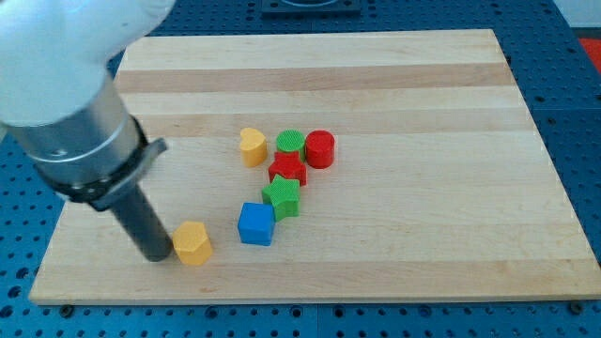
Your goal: Move the blue triangle to the left side of the green star
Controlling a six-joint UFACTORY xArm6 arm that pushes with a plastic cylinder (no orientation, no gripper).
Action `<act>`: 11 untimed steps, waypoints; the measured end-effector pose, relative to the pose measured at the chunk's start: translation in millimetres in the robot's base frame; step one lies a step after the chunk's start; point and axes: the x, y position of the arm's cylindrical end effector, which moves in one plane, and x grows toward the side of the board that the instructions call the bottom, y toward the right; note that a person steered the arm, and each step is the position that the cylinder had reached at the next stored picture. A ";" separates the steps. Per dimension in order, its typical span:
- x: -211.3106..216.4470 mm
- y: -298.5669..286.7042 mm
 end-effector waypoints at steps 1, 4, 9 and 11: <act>0.0 34.2; -21.6 -67.8; -161.7 -95.8; -103.3 -83.6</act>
